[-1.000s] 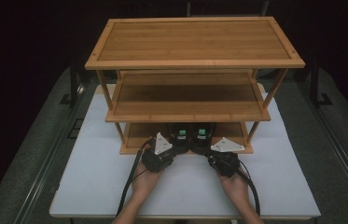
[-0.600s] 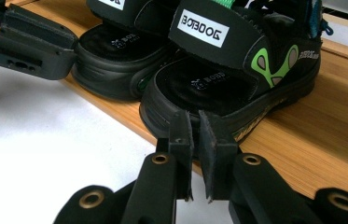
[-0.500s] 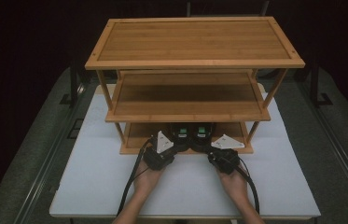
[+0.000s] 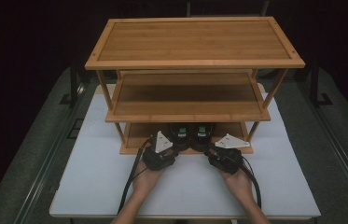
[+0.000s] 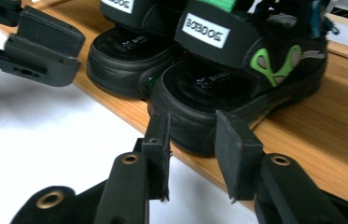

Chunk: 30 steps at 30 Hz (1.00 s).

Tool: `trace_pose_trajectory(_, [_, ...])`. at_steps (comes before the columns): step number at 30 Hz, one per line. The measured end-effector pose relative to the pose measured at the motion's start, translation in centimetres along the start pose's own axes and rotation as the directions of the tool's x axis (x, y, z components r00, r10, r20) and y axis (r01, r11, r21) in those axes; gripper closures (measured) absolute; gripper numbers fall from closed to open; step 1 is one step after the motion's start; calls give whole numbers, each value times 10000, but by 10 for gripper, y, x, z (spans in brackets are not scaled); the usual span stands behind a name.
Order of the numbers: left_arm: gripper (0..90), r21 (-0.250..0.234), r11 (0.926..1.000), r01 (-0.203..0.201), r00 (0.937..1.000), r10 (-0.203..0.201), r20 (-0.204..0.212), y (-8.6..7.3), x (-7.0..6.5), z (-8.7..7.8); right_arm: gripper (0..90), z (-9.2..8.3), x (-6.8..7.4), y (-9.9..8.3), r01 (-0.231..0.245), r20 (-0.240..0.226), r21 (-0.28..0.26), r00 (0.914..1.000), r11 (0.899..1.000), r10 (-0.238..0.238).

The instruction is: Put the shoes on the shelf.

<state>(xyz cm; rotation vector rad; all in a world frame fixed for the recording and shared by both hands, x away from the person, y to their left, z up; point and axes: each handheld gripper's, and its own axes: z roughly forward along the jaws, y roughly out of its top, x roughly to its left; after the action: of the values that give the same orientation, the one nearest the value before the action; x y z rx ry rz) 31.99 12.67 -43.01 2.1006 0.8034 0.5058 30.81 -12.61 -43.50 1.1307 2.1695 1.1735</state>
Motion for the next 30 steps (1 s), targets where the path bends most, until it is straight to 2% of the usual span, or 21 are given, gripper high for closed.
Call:
trace_pose_trajectory(5, [527,-39,9999,99,9999,-99,101,0,1,-5,518,-12,-15,-4,-415,-475,-134,9980,9990,408])
trace_pose_trajectory(10, [484,-45,9996,266,9992,-265,285,-1,0,-8,461,-18,-23,-9,-588,-543,22,9968,9983,588])
trace_pose_trajectory(16, [433,-4,9997,246,9993,-246,292,-1,1,-12,392,-23,-30,-12,-684,-655,194,9954,9975,696])
trace_pose_trajectory(21, [400,68,9996,291,9991,-293,310,-3,3,-16,356,-25,-32,-14,-702,-747,343,9946,9969,726])
trace_pose_trajectory(23, [362,114,9985,540,9977,-545,404,-4,4,-18,348,-26,-32,-14,-772,-852,391,9931,9963,803])
trace_pose_trajectory(27, [334,79,9990,429,9981,-432,431,-4,6,-22,332,-30,-34,-16,-720,-930,409,9928,9966,755])
trace_pose_trajectory(30, [295,98,9987,501,9979,-505,406,-6,7,-26,326,-33,-38,-20,-844,-1000,529,9910,9950,894])
